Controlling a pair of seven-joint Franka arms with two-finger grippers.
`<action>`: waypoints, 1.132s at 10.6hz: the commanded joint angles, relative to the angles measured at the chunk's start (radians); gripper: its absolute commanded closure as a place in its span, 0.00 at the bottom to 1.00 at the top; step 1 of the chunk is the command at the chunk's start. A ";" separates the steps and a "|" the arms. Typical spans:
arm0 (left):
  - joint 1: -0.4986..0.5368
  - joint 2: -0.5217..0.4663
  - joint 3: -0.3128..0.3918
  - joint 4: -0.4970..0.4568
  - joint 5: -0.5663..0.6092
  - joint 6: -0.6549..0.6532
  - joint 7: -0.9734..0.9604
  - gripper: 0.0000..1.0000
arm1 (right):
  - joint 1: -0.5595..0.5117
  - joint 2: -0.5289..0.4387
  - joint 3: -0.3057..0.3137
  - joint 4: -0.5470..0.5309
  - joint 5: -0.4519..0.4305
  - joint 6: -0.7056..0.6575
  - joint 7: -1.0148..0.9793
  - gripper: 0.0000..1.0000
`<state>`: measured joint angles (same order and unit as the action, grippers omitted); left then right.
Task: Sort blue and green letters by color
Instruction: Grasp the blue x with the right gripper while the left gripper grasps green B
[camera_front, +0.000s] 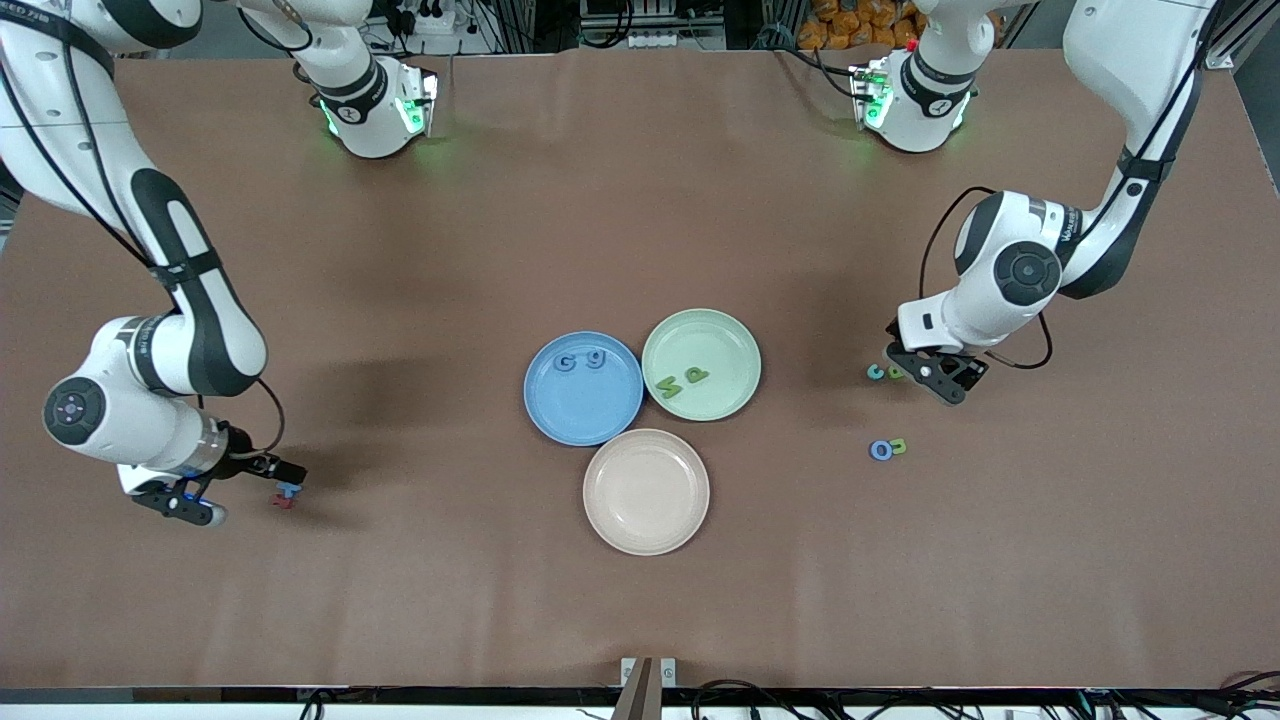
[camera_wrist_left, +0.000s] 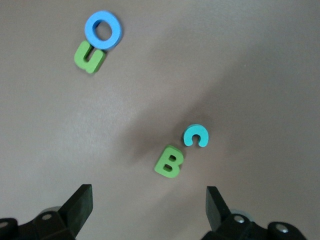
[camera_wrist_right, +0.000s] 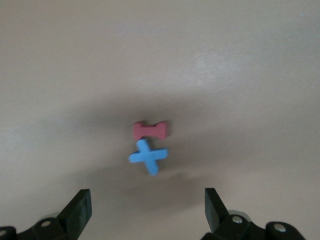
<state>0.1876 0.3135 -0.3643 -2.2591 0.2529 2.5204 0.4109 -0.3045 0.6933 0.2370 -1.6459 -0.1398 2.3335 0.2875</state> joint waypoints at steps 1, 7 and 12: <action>0.039 0.012 -0.018 -0.051 0.016 0.106 0.158 0.07 | -0.010 0.035 0.016 -0.012 -0.036 0.082 -0.008 0.00; 0.033 0.050 -0.018 -0.063 0.016 0.138 0.206 0.21 | 0.015 0.115 0.002 0.006 -0.101 0.300 -0.010 0.00; 0.038 0.075 -0.018 -0.071 0.016 0.170 0.206 0.34 | 0.086 0.186 0.005 0.015 -0.074 0.428 0.016 0.00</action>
<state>0.2120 0.3884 -0.3762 -2.3230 0.2529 2.6708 0.6007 -0.2696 0.8407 0.2383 -1.6587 -0.2179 2.7219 0.2766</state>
